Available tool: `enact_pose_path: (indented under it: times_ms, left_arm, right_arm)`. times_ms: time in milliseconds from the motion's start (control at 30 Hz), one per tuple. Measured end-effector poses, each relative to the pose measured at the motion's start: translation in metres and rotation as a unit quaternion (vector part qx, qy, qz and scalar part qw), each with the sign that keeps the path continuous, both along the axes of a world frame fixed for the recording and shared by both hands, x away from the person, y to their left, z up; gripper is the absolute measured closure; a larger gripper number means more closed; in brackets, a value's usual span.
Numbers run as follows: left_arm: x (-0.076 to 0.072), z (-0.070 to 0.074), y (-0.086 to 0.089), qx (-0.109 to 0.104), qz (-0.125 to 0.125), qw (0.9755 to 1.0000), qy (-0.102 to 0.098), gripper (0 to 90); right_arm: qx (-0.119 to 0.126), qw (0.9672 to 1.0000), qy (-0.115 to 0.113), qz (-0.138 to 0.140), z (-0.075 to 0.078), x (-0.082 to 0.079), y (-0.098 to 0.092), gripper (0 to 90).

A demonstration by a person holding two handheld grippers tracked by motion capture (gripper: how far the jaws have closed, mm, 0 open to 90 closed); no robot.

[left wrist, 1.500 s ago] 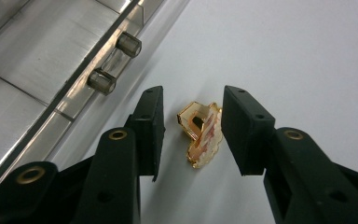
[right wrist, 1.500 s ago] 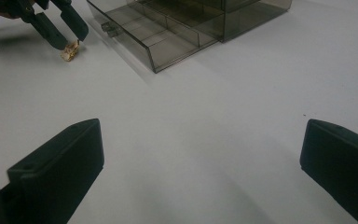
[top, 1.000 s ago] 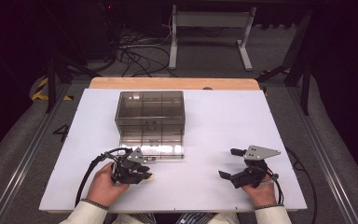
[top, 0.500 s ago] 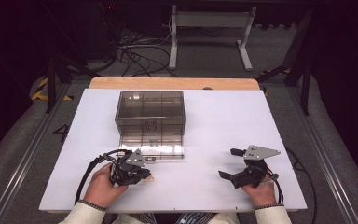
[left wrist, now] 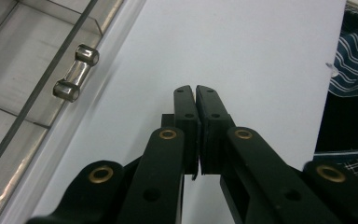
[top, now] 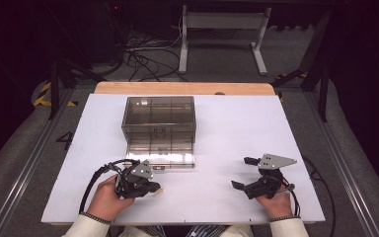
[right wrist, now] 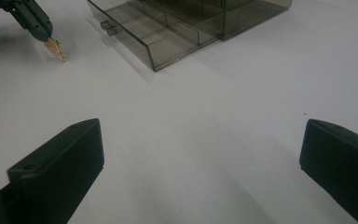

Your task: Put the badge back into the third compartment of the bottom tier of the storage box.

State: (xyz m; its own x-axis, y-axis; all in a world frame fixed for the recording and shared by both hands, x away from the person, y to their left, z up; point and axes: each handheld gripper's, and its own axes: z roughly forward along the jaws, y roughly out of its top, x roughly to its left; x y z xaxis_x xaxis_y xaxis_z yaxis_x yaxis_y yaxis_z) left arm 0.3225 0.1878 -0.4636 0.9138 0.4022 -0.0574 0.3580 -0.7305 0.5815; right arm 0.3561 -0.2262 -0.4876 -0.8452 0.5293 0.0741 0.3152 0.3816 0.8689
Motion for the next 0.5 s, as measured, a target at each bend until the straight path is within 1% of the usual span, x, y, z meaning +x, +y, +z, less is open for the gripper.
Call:
enact_pose_path:
  times_ms: [33, 100, 167, 300, 367, 400, 500]
  left_arm:
    - [-0.0005, 0.0008, -0.0004, 0.000, 0.001, 1.0000, -0.001, 88.4]
    - [-0.0006, 0.0037, 0.0008, -0.012, 0.003, 0.9999, -0.004, 90.0]
    - [-0.0005, 0.0066, 0.0015, -0.012, 0.003, 0.9999, -0.009, 90.0]
    - [-0.0003, 0.0076, 0.0009, -0.011, 0.005, 0.9999, -0.012, 90.0]
    - [-0.0004, 0.0068, 0.0008, -0.011, 0.004, 0.9999, -0.012, 90.0]
    - [-0.0005, 0.0066, 0.0007, -0.008, 0.004, 0.9999, -0.010, 90.0]
    - [-0.0017, 0.0038, -0.0005, -0.012, 0.005, 0.9999, -0.008, 90.0]
  right_arm:
    - [0.001, 1.0000, 0.000, 0.000, 0.0000, -0.0001, 0.0000, 0.2]
    - [0.001, 1.0000, 0.000, 0.000, 0.0001, -0.0001, 0.0000, 0.2]
    - [0.001, 1.0000, 0.000, 0.000, 0.0001, -0.0001, 0.0000, 0.2]
    - [0.001, 1.0000, -0.001, 0.000, 0.0001, -0.0002, 0.0000, 0.2]
    - [0.001, 1.0000, -0.001, 0.000, 0.0002, -0.0003, -0.0001, 0.2]
    - [0.001, 1.0000, -0.001, 0.000, 0.0002, -0.0003, -0.0001, 0.2]
    - [-0.001, 1.0000, -0.002, 0.001, 0.0000, -0.0001, -0.0001, 0.2]
